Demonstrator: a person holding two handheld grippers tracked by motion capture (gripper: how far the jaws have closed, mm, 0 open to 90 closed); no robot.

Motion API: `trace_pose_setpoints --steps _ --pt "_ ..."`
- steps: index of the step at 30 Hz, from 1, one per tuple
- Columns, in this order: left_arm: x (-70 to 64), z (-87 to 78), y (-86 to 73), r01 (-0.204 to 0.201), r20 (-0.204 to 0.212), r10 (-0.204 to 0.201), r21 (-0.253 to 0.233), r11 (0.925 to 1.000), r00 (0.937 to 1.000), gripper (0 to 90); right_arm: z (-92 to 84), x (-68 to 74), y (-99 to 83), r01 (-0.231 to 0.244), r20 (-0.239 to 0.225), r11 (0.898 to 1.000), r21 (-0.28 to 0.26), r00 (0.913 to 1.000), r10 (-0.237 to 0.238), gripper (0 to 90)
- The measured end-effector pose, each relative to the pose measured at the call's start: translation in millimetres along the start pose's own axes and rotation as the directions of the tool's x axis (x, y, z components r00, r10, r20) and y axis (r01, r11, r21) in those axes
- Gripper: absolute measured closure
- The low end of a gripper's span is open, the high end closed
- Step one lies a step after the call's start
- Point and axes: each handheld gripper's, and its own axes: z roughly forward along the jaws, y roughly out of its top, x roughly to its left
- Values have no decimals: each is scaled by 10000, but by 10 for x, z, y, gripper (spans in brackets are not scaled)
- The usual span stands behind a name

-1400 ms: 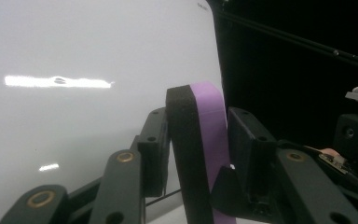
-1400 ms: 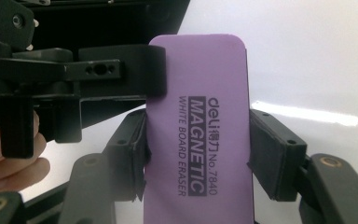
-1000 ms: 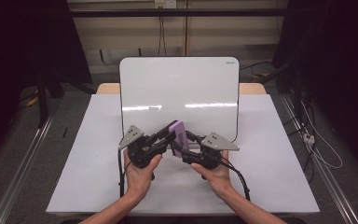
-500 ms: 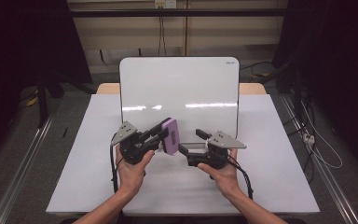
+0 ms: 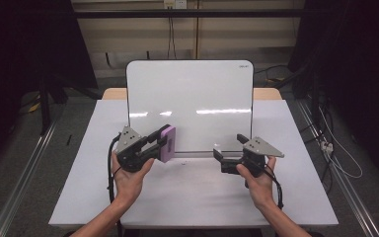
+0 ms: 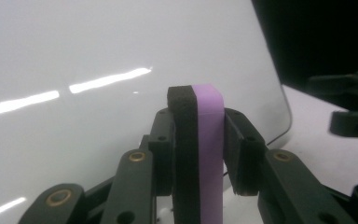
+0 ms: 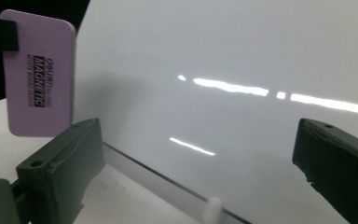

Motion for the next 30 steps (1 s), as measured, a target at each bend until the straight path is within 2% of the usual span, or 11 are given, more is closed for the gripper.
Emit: trace_pose_setpoints --steps 3,7,11,14,17,20,22,24,26,28,30 --pt "36 -43 26 -334 -298 337 92 9994 9990 670 -96 -78 -19 92 238 10000 26 9997 -93 17" --pt "102 -79 42 -362 -545 376 271 9990 9978 670 -204 -159 -63 106 558 9998 173 9984 -116 22" --pt "111 -104 45 -714 -904 749 408 9966 9931 671 -295 -225 -97 202 888 9993 316 9958 -229 28" --pt "126 -106 53 -1253 -896 1332 887 9881 9870 670 -371 -283 -132 284 1127 9986 447 9931 -333 31" --pt "131 -100 58 -1556 -1040 1687 1237 9800 9802 670 -441 -333 -177 153 1273 9988 473 9916 -212 33" --pt "144 -78 54 -1773 -1352 1985 1543 9720 9707 671 -484 -353 -205 197 1360 9981 584 9903 -275 34" --pt "145 -69 48 -2135 -1629 2409 1688 9623 9568 671 -519 -368 -224 303 1421 9971 692 9891 -399 34" --pt "159 -57 46 -2274 -1845 2606 1832 9564 9477 671 -561 -395 -248 280 1537 9972 698 9874 -385 34" --pt "181 -35 50 -2279 -1964 2677 2035 9522 9433 673 -595 -423 -268 135 1661 9978 645 9858 -240 34" --pt "216 -9 67 -2452 -2108 2941 2296 9419 9322 673 -608 -440 -288 21 1627 9982 596 9866 -118 35" --pt "248 12 84 -2446 -2180 2993 2459 9379 9289 673 -616 -444 -308 -166 1554 9981 601 9878 71 35"
